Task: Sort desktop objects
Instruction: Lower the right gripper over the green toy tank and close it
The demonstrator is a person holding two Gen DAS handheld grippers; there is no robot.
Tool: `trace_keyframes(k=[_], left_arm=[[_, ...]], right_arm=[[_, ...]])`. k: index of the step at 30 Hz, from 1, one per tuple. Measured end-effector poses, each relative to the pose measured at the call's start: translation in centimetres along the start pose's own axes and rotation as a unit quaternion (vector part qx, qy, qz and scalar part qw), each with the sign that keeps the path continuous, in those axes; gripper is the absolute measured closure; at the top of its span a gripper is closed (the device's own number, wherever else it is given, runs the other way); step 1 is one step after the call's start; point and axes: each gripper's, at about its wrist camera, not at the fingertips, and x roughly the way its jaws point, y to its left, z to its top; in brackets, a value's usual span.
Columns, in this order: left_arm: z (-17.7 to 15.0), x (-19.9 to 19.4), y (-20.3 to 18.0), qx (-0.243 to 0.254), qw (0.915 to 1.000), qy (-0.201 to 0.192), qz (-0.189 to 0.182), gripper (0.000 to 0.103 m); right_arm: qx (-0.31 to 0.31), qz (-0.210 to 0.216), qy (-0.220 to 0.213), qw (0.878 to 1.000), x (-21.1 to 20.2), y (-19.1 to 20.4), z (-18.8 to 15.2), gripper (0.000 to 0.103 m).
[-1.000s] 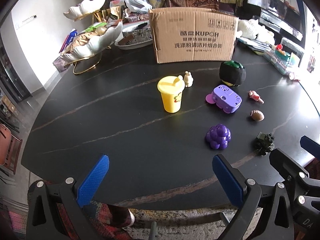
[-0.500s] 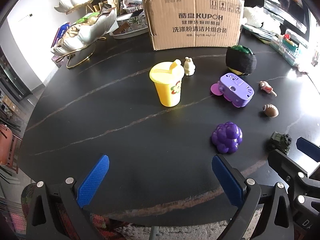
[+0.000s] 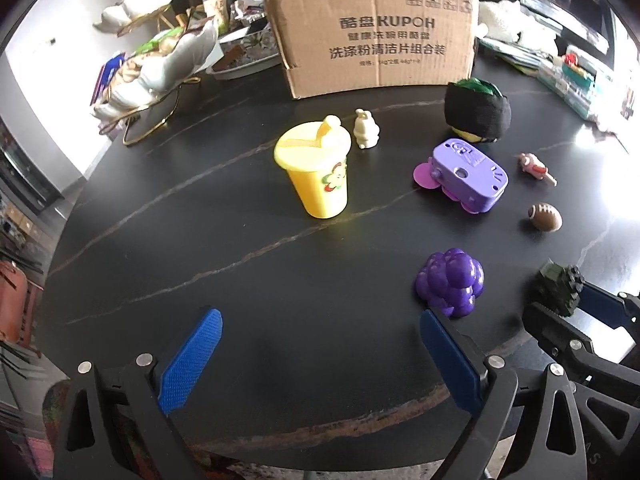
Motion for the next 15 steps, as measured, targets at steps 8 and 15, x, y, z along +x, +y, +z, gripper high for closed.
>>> trace_keyframes(k=[8, 15], left_arm=[[0.08, 0.20, -0.01, 0.002, 1.0000, 0.007, -0.003, 0.006], [0.16, -0.27, 0.08, -0.003, 0.9998, 0.000, -0.017, 0.006]], right_arm=[[-0.023, 0.012, -0.006, 1.000, 0.30, 0.98, -0.09, 0.076], [-0.029, 0.012, -0.012, 0.999, -0.07, 1.03, -0.01, 0.076]])
